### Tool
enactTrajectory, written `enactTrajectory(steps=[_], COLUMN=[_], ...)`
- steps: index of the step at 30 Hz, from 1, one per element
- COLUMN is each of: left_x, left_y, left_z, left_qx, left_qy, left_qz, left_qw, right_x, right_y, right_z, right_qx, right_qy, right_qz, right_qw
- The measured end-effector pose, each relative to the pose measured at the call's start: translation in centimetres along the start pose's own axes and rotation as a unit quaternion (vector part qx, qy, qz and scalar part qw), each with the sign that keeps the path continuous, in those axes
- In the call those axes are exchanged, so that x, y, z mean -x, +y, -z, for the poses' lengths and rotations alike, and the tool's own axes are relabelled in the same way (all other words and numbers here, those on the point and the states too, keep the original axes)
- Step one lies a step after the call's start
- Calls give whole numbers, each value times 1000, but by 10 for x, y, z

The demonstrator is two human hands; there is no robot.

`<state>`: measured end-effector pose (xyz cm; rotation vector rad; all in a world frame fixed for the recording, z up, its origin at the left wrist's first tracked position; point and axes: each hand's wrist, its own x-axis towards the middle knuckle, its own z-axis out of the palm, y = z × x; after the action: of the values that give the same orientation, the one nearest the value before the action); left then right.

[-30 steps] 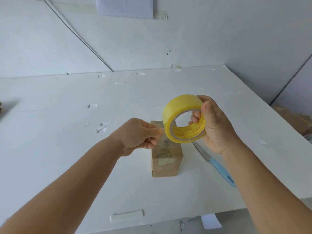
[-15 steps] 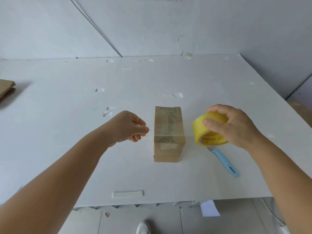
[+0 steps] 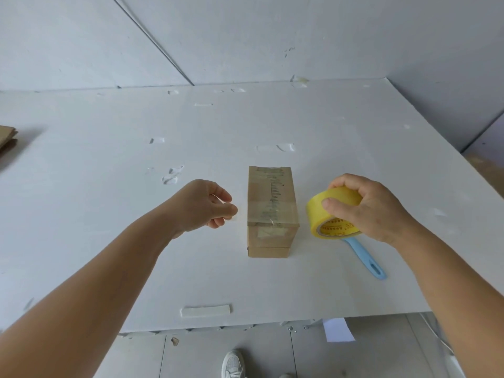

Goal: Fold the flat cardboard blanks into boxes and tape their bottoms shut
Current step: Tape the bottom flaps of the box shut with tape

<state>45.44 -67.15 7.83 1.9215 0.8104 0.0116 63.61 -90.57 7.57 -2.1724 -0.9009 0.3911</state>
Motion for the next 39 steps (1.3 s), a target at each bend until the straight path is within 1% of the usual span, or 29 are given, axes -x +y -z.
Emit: enactTrajectory(steps=[8, 12, 18, 22, 25, 28, 30, 32, 33, 34, 36, 39], left_x=[-4, -9, -15, -21, -23, -23, -20, -13, -7, -1, 13, 27], left_y=[-10, -18, -27, -30, -31, -34, -37, -35, -32, -27, -22, -22], left_z=[-5, -10, -26, -28, -27, -28, -33, -39, -42, -47, -58, -73], left_qx=[5, 18, 70, 105, 99, -3, -34, -12, 11, 35, 62, 7], left_qy=[5, -2, -55, -78, -60, -28, 25, 109, 135, 146, 117, 55], left_qz=[-9, -1, 15, 19, 28, 50, 57, 15, -11, -36, -73, -90], left_qw=[1000, 1000, 996, 991, 993, 998, 997, 994, 991, 988, 989, 994], right_x=[-2, -2, -2, -5, -7, -7, -6, -6, -6, -6, -6, -5], right_y=[7, 15, 21, 20, 19, 20, 19, 18, 18, 18, 17, 14], right_z=[-6, -13, -32, -37, -37, -36, -36, -37, -38, -38, -39, -39], right_qx=[-2, -15, -58, -60, -53, -54, -55, -58, -56, -53, -50, -47], right_qy=[-8, -18, -37, -39, -36, -33, -37, -36, -36, -36, -33, -30], right_qz=[-12, -29, -53, -53, -52, -53, -52, -47, -46, -45, -46, -51], right_qw=[1000, 999, 996, 996, 997, 997, 996, 997, 997, 997, 997, 997])
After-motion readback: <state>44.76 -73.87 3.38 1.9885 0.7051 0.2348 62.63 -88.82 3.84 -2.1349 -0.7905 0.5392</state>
